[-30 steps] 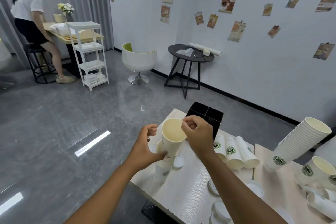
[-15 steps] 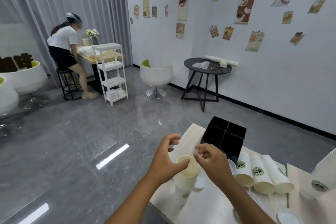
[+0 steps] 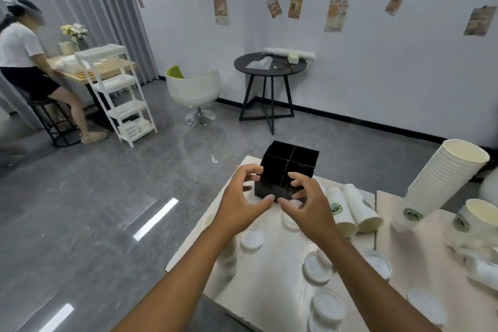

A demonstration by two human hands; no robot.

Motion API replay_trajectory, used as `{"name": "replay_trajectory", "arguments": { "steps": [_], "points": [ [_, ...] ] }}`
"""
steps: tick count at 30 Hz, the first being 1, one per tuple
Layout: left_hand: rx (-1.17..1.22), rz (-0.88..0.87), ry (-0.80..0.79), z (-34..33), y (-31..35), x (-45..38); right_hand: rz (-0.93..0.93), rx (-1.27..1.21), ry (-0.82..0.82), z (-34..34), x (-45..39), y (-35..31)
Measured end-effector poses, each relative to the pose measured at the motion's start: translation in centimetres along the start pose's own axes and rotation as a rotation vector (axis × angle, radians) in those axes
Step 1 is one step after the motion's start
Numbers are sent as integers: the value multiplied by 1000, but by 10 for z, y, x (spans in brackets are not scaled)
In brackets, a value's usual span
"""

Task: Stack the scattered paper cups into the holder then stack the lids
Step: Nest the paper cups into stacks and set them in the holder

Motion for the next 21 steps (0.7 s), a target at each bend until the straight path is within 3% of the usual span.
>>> {"name": "replay_trajectory", "arguments": {
  "steps": [12,21],
  "points": [
    [-53,86,-305,-223,-13,-50,-331,7,138,164,46,167],
    [-171,191,-347,-311,-77,-55,-438,-14,155,192,54,266]
  ]
}}
Point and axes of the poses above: each hand's wrist, its own x-axis away from the middle knuckle, its own z-axis out of the back of the hand, y = z × x, the point moved 8 cm from there along -x, towards the middle knuckle, and after that the axes turned 4 degrees about -y, right-handed, at the moved point
